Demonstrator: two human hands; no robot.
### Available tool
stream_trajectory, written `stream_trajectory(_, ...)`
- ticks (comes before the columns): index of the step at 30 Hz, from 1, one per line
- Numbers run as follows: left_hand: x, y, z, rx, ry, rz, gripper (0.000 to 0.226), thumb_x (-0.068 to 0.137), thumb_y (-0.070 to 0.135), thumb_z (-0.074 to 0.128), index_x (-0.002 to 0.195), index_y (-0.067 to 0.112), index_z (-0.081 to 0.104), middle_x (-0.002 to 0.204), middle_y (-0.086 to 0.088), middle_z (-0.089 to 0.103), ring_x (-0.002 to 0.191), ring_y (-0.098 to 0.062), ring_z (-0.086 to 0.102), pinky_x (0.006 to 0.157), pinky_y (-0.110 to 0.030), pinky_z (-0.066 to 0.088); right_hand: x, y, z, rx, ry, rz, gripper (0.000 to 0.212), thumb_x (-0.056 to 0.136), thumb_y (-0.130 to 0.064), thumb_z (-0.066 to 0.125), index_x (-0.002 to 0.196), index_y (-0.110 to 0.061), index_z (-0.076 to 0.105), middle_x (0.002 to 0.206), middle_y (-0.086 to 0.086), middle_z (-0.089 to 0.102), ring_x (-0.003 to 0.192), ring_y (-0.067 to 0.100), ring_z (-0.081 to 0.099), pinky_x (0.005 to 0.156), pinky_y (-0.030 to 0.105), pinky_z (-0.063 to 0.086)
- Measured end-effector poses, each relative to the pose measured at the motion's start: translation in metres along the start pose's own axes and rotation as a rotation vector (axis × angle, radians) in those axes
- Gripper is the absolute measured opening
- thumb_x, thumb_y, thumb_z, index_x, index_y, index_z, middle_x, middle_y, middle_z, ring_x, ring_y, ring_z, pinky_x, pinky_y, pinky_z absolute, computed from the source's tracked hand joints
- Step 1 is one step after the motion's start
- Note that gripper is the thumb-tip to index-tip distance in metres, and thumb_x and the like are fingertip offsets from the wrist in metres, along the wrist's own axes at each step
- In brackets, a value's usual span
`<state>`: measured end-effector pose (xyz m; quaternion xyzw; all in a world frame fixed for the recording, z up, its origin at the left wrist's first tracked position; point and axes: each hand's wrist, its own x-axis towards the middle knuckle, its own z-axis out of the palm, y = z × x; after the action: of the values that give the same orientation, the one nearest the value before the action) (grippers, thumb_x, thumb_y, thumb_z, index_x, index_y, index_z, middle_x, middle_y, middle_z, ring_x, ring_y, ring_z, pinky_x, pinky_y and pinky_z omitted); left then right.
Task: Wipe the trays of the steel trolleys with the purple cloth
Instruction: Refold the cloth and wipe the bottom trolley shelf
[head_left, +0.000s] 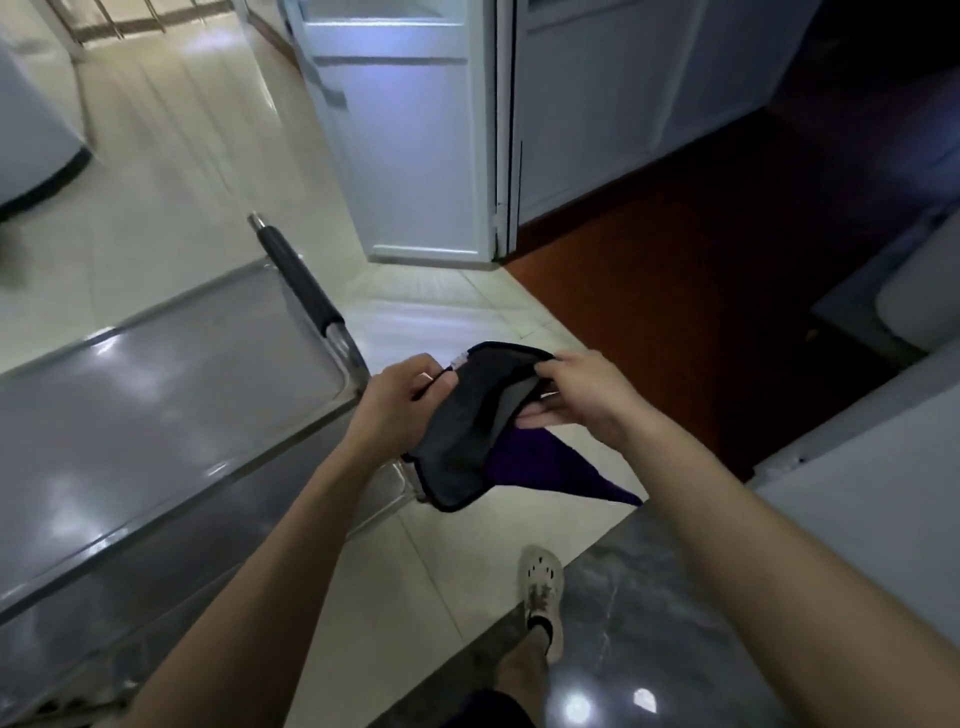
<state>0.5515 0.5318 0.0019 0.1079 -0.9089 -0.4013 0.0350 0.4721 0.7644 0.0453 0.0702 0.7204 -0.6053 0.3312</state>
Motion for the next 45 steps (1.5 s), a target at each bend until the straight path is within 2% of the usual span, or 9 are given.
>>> stream_trajectory(4,0.073,0.026,0.028,-0.301,-0.099,-0.042,0.029,0.103,0.051,0.066,0.095,0.023,0.069,0.076,-0.014,0.072,0.066,-0.020,0.058,0.064,-0.047,0.054,0.059,-0.042,-0.031,0.067,-0.033,-0.013,0.030,0.112,-0.006,0.049,0.131,0.014,0.058,0.124,0.030,0.070,0.091,0.042,0.081,0.090,0.056,0.066)
stream_trajectory(10,0.165,0.071,0.045,-0.322,-0.152,-0.033,0.044,0.080,0.042,0.097,0.107,0.023,0.068,0.105,0.007,0.078,0.099,-0.017,0.075,0.072,-0.035,0.060,0.113,-0.104,-0.076,0.181,-0.105,-0.032,0.035,0.104,0.008,0.040,0.134,0.013,0.058,0.126,0.025,0.073,0.101,0.034,0.081,0.094,0.052,0.066)
stream_trajectory(16,0.254,0.084,0.054,-0.292,-0.002,-0.138,0.024,0.087,0.020,0.090,0.097,0.030,0.071,0.094,0.007,0.080,0.087,-0.015,0.077,0.069,-0.046,0.065,0.184,-0.167,-0.103,0.003,-0.165,-0.138,0.034,0.108,0.004,0.042,0.133,0.005,0.066,0.126,0.022,0.076,0.110,0.029,0.079,0.093,0.045,0.066)
stream_trajectory(26,0.352,0.071,0.032,-0.217,0.400,-0.220,0.038,0.096,0.005,0.064,0.082,0.037,0.078,0.088,0.014,0.075,0.084,-0.006,0.071,0.078,-0.026,0.054,0.323,-0.266,-0.109,-0.902,-0.076,-0.712,0.022,0.087,-0.031,0.080,0.070,-0.018,0.075,0.059,-0.001,0.071,0.056,0.016,0.071,0.062,0.041,0.062)
stream_trajectory(29,0.362,0.057,0.032,-0.288,0.381,-0.267,0.020,0.087,0.028,0.079,0.104,0.038,0.083,0.115,0.017,0.074,0.109,-0.006,0.072,0.095,-0.022,0.058,0.356,-0.287,-0.084,-0.994,-0.052,-0.805,0.035,0.083,-0.044,0.082,0.064,-0.016,0.071,0.056,0.002,0.062,0.057,0.019,0.063,0.056,0.036,0.051)
stream_trajectory(31,0.370,0.042,0.030,-0.250,0.385,-0.296,0.047,0.072,0.052,0.092,0.115,0.039,0.077,0.120,0.022,0.065,0.111,0.001,0.067,0.092,-0.015,0.056,0.378,-0.296,-0.064,-0.999,-0.078,-0.837,0.040,0.083,-0.046,0.081,0.062,-0.015,0.069,0.054,0.003,0.059,0.056,0.020,0.060,0.054,0.036,0.046)
stream_trajectory(34,0.403,0.010,0.023,-0.086,0.447,-0.354,0.062,0.066,0.052,0.099,0.119,0.032,0.073,0.116,0.018,0.059,0.104,0.000,0.063,0.082,-0.008,0.051,0.418,-0.308,-0.029,-0.971,-0.148,-0.863,0.037,0.083,-0.047,0.083,0.065,-0.018,0.070,0.064,-0.002,0.062,0.060,0.014,0.059,0.056,0.032,0.044)
stream_trajectory(40,0.479,-0.056,-0.042,-0.104,0.627,-0.441,0.017,0.074,0.018,0.081,0.084,0.024,0.069,0.095,0.010,0.073,0.083,-0.015,0.072,0.071,-0.027,0.059,0.520,-0.349,0.054,-0.776,-0.370,-0.767,0.033,0.082,-0.036,0.092,0.082,-0.019,0.064,0.100,-0.012,0.057,0.094,0.010,0.063,0.077,0.023,0.050)
stream_trajectory(45,0.519,-0.096,-0.134,-0.162,0.601,-0.454,0.030,0.070,-0.005,0.084,0.083,0.021,0.079,0.092,0.014,0.082,0.093,-0.005,0.079,0.089,-0.033,0.065,0.601,-0.406,0.107,-0.908,-0.714,-0.482,0.058,0.083,-0.016,0.093,0.127,-0.032,0.058,0.111,-0.003,0.070,0.096,0.016,0.071,0.076,0.031,0.058)
